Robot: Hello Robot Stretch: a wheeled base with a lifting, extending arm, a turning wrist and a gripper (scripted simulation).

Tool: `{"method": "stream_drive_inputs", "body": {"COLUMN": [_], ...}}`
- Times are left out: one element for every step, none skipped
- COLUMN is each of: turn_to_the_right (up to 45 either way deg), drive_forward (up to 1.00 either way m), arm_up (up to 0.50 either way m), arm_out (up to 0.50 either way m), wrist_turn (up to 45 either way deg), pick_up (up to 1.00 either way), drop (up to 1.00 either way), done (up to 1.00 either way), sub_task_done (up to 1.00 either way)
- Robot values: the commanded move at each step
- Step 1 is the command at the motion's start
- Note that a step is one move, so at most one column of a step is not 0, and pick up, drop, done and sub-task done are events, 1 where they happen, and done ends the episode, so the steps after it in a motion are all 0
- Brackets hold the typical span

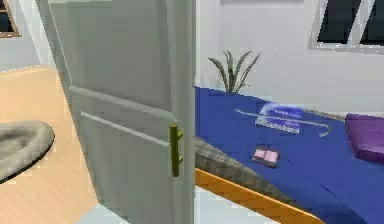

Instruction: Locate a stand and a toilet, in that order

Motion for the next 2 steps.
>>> {"method": "stream_drive_inputs", "body": {"turn_to_the_right": [-45.0, 0.0], "drive_forward": [0.00, 1.00], "arm_up": [0.00, 0.00], "arm_out": [0.00, 0.00], "wrist_turn": [0.0, 0.0], "pick_up": [0.00, 0.00], "drop": [0.00, 0.00], "done": [0.00, 0.00], "sub_task_done": [0.00, 0.00]}}
